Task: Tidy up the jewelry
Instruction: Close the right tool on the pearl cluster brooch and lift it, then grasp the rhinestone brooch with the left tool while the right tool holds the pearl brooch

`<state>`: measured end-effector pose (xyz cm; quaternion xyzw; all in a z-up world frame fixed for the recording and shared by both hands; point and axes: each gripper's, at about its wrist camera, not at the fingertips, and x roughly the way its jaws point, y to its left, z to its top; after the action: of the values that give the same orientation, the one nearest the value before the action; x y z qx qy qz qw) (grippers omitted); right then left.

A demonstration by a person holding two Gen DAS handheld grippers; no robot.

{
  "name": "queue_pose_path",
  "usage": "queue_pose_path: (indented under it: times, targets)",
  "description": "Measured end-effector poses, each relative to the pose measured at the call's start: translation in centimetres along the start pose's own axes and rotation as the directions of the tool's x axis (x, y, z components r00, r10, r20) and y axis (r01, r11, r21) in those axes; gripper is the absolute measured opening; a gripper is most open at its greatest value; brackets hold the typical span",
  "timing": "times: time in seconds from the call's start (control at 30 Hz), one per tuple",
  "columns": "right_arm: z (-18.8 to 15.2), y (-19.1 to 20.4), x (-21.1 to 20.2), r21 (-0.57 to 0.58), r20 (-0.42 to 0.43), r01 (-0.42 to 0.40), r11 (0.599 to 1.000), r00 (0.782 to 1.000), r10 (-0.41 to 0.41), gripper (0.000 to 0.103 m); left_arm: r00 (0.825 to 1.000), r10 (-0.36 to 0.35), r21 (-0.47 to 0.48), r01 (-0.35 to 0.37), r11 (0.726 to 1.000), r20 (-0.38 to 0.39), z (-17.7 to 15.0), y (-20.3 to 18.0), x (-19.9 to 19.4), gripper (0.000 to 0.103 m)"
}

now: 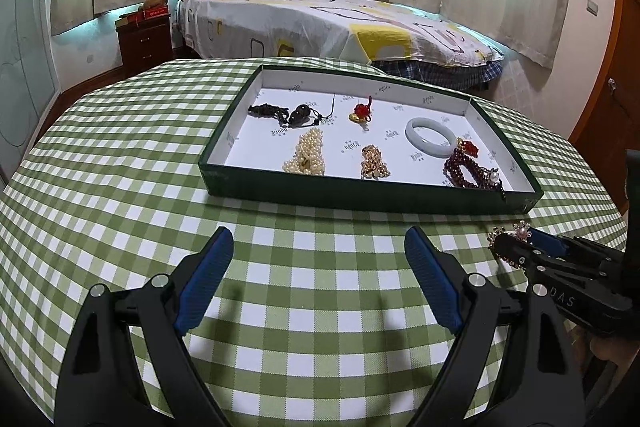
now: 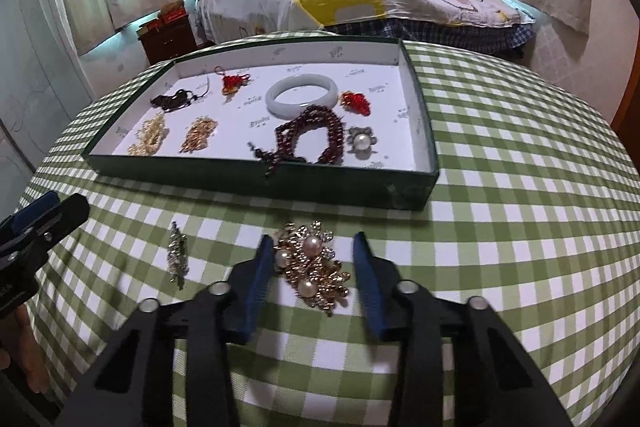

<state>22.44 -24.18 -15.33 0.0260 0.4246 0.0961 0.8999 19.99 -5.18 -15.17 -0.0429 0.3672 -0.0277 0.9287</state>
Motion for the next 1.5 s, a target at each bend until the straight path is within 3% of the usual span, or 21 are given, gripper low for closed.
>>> queue_pose_path:
  times: [0.2,0.7,0.87,0.93,1.07,1.3,1.5]
  targets:
    - [-0.9,0.6,-1.0,-0.014,0.031,0.001,1.000,1.000,0.000,0.026,1.000,-0.010,0.015,0.010,1.000,-0.015,-0.4,-1.1,0.3,0.085]
    - [-1.0,-2.2,-3.1,0.045,0.078,0.030,0.999,0.996,-0.033,0.025,0.996,-0.064,0.068,0.068,0.995,-0.062,-1.2,-6.2,2.0,0.085]
    - [-1.1,-2.9,-3.0,0.069,0.081,0.020,0.997,0.996,-0.025,0.025,0.989,-0.062,0.069,0.072,0.995,-0.133,-1.2,-7.3,3.7,0.084]
    - [-1.1,-3.0,-3.1,0.076,0.081,0.015,0.997,0.996,-0.021,0.025,0.984,-0.051,0.064,0.062,0.996,-0.168,-1.3,-7.3,4.4,0.083]
    - [-1.2,-3.1,-3.1,0.081,0.083,0.008,0.997,0.996,-0.015,0.025,0.986,-0.039,0.082,0.053,0.995,-0.164,-1.5,-7.2,4.2,0.076]
    - [-1.2,-3.1,-2.9,0.085,0.081,0.006,0.996,0.997,-0.013,0.025,0.988,-0.034,0.079,0.047,0.996,-0.153,-1.4,-6.3,3.7,0.054]
    - [-1.2,-3.0,-2.8,0.085,0.077,0.004,0.996,0.997,-0.011,0.025,0.986,-0.058,0.049,0.066,0.997,-0.158,-1.1,-5.8,3.7,0.054]
